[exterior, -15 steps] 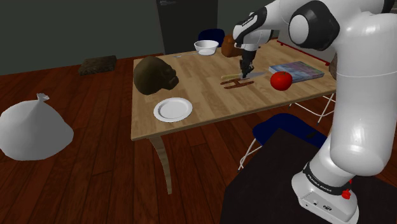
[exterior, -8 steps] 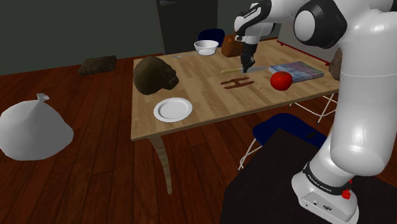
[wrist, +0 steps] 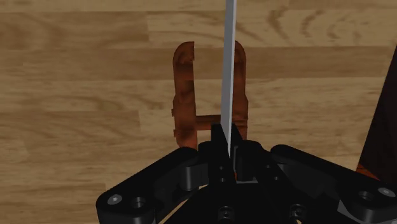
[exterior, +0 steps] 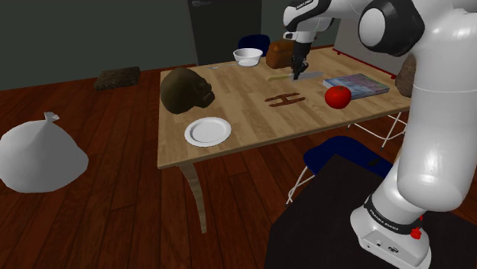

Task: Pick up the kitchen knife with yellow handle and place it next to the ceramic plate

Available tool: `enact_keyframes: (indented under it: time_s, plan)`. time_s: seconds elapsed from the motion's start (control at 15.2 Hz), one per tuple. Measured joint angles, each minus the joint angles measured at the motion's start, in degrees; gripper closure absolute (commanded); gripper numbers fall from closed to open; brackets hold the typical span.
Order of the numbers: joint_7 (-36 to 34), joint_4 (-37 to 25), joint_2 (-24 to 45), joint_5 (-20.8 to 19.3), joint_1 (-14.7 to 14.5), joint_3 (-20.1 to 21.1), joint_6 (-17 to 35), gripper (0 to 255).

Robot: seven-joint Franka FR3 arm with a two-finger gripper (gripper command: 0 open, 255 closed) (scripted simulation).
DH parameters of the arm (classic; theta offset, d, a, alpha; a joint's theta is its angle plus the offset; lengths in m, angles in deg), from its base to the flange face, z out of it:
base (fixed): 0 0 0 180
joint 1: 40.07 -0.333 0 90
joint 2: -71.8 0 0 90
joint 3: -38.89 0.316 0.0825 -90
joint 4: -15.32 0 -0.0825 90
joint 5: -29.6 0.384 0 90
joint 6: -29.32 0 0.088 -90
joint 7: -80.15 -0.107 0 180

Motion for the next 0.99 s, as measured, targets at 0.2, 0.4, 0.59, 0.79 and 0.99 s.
enact_keyframes:
  time_s: [0.2, 0.4, 0.59, 0.79, 0.99]
  plan:
    - [-1.0, -0.3, -1.2, -0.8, -0.7, -0.1, -1.2, 255]
    - [-4.6, 4.1, -4.9, -3.0, -4.0, 0.3, 0.5, 255]
    - [-9.3, 9.4, -9.7, -6.0, -7.7, 1.0, 2.4, 255]
    - [-14.8, 14.2, -13.9, -8.7, -11.0, 2.5, 4.2, 255]
    - [-19.8, 17.6, -17.6, -11.1, -13.5, 4.3, 4.8, 255]
